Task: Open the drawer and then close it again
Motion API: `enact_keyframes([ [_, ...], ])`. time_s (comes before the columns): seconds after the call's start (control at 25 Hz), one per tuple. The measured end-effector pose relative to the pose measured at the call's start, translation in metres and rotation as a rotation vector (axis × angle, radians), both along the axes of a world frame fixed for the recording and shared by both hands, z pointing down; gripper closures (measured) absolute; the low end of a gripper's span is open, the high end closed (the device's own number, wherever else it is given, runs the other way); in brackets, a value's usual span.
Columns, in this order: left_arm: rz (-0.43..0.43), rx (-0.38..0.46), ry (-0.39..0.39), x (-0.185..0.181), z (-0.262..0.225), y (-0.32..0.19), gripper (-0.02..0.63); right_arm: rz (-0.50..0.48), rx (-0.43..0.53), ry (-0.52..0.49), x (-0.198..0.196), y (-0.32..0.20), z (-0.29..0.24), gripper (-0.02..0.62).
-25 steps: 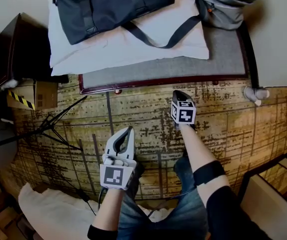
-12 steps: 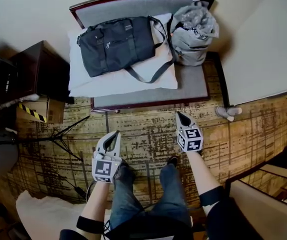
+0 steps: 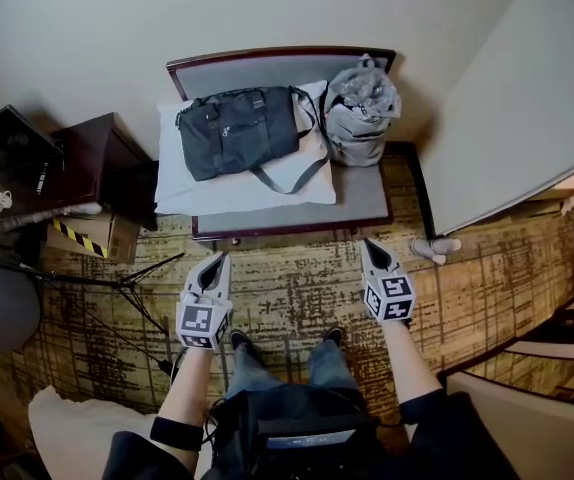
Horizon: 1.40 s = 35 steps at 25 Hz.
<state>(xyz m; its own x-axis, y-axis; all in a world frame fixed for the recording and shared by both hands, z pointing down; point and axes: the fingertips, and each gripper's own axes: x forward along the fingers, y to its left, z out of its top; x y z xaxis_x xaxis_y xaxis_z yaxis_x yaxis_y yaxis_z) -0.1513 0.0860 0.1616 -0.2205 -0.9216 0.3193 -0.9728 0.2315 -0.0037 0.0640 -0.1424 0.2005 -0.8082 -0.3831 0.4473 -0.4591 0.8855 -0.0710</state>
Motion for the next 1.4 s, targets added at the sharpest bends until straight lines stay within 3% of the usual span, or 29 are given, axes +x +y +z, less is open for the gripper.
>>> enact_keyframes([
  [0.4, -0.027, 0.044, -0.034, -0.004, -0.041, 0.011, 0.603, 0.020, 0.054, -0.037, 0.030, 0.006, -0.047, 0.594],
  [1.0, -0.020, 0.032, -0.038, 0.006, -0.043, 0.033, 0.603, 0.062, -0.015, -0.042, 0.048, 0.031, -0.034, 0.595],
  [1.4, -0.027, 0.028, -0.038, 0.016, -0.043, 0.048, 0.603, 0.042, -0.013, -0.035, 0.051, 0.045, -0.032, 0.595],
])
